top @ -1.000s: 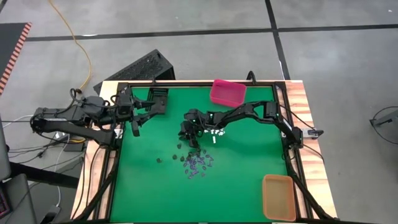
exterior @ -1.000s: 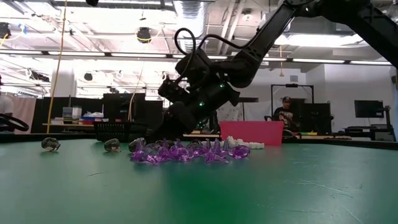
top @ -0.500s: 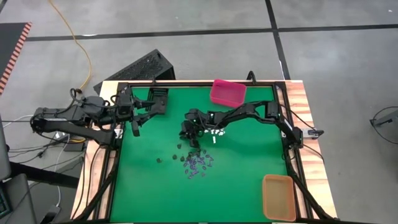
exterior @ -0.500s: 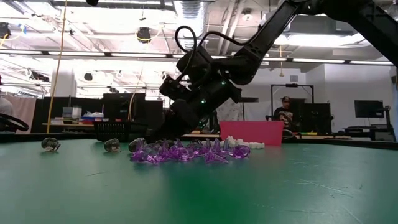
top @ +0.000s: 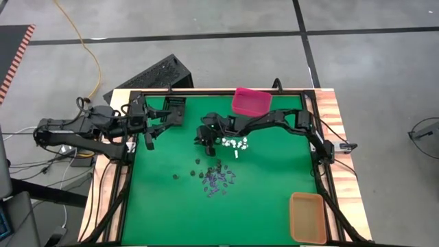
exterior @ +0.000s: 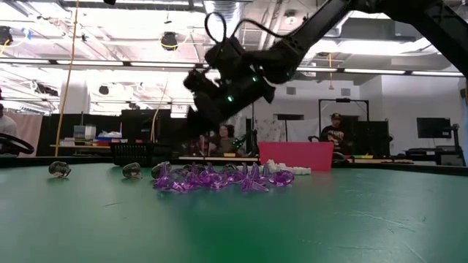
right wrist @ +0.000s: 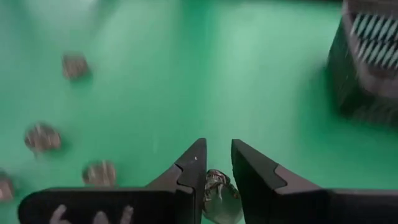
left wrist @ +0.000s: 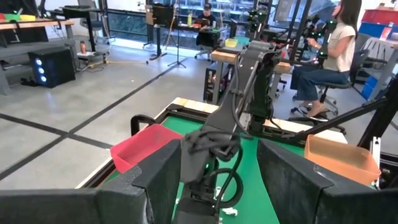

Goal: Sort Halloween decoration
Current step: Put the brown skull toy into the black bin

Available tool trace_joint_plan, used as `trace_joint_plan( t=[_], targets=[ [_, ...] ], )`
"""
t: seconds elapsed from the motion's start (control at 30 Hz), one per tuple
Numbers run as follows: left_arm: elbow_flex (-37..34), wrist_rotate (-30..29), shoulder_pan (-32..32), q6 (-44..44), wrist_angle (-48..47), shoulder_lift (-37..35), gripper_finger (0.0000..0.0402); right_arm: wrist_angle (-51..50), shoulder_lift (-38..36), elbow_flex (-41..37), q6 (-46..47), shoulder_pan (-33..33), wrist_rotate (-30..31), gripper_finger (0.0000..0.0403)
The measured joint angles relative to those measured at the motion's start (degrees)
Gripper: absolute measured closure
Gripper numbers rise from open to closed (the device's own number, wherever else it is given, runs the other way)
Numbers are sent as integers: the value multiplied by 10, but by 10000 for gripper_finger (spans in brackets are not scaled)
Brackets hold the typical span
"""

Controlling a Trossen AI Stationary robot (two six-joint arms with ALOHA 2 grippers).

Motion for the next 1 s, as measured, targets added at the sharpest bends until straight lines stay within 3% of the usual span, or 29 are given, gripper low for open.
trace_joint_plan(
  t=[0.37, 0.7, 0.83, 1.0],
  targets=[
    [0, -2, 0, 7, 6, 0, 200, 2, 0, 85, -33, -26, 2, 320],
    [0, -2, 0, 9, 5, 0, 200, -3, -1, 97, -1, -55, -4, 331],
    [0, -2, 0, 9, 4, 0, 200, -32, -1, 97, 25, -52, -20, 316],
    [0, -2, 0, 9, 2, 0, 200, -69, -1, 67, 24, -40, -26, 266]
  ],
)
